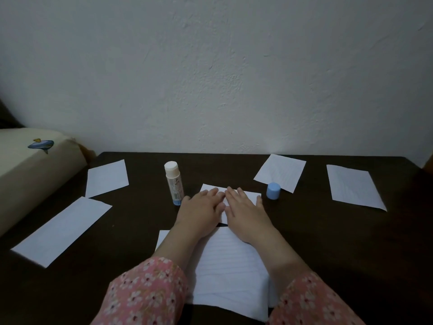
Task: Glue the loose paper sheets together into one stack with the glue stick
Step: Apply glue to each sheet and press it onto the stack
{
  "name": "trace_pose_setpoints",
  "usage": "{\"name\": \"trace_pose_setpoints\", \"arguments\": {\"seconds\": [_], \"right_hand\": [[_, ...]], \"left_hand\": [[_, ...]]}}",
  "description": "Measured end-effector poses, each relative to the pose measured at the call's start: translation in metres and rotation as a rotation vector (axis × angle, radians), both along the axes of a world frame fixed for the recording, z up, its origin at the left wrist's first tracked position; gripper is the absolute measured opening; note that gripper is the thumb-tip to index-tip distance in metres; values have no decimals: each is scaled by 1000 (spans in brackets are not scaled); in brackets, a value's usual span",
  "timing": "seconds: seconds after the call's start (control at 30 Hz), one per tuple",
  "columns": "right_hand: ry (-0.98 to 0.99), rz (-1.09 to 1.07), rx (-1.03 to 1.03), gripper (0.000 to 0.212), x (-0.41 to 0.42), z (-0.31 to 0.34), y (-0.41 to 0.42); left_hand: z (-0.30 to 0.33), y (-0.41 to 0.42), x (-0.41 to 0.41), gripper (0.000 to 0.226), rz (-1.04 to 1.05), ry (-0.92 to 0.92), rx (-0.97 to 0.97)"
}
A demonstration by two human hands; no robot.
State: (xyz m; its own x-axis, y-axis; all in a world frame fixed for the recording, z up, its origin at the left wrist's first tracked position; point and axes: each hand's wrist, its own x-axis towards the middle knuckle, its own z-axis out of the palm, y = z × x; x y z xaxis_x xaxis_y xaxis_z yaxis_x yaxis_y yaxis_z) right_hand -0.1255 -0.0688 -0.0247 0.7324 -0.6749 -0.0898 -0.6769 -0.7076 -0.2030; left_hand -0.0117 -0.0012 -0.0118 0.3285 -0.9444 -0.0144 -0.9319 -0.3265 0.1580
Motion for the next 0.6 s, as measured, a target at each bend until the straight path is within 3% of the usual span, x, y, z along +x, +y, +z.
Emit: {"name": "trace_pose_setpoints", "arguments": {"seconds": [0.6], "right_hand": [[25, -269, 39, 76, -17, 2, 12]], "left_hand": [[-2, -8, -12, 52, 201, 84, -71]]}}
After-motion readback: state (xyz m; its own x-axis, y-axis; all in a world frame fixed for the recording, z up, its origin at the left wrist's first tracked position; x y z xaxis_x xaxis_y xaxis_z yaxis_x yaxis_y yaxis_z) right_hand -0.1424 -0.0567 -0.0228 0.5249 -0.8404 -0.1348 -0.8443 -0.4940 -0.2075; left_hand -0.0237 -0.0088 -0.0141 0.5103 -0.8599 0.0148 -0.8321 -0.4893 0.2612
